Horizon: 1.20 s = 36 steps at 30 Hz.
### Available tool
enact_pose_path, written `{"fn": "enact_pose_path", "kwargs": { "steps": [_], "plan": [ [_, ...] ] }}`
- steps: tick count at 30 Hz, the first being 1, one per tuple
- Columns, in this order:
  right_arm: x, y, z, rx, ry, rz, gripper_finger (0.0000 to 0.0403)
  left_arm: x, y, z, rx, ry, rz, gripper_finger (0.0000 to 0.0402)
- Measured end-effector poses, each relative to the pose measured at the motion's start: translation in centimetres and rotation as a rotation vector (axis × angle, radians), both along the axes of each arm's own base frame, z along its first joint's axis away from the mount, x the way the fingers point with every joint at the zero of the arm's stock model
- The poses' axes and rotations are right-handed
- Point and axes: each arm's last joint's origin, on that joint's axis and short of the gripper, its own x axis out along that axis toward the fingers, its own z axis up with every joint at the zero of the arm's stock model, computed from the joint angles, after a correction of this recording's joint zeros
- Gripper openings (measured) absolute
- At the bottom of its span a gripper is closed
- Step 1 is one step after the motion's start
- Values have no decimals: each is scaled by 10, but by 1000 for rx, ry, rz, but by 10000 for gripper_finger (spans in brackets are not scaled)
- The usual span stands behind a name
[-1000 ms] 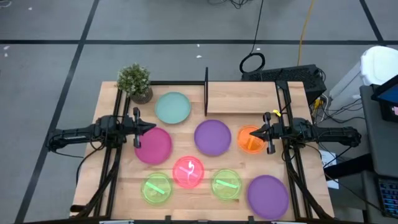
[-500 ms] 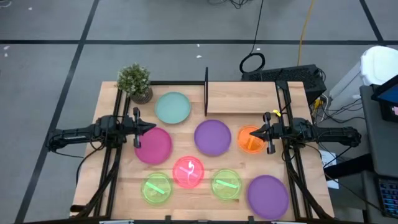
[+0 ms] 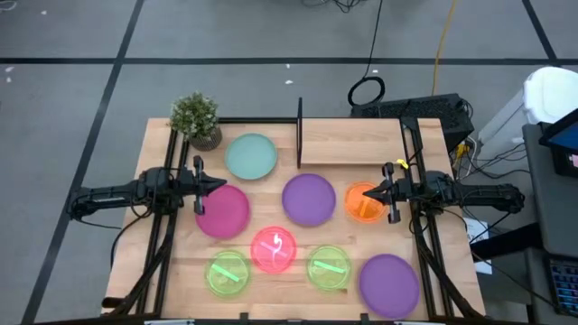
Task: Place and stack plates onto a shelf
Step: Put the top big violet plate on the shelf
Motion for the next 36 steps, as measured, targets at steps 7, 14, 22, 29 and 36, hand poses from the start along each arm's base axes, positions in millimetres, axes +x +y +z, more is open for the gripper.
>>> {"fn": "enact_pose_path", "kwargs": {
  "steps": [7, 14, 22, 29, 36],
  "plan": [
    [0, 0, 1, 31, -9, 2, 0, 0, 0, 0, 0, 0, 0, 1],
    [1, 0, 3, 50, 3, 2, 0, 0, 0, 0, 0, -1, 0, 1],
    [-4, 0, 70, 40, -65, 3, 0, 0, 0, 1, 1, -10, 0, 1],
    [5, 0, 130, 26, 42, -3, 0, 0, 0, 1, 1, -12, 1, 1],
    [25, 0, 179, 87, 149, -6, 0, 0, 0, 1, 1, -13, 0, 1]
  ]
}}
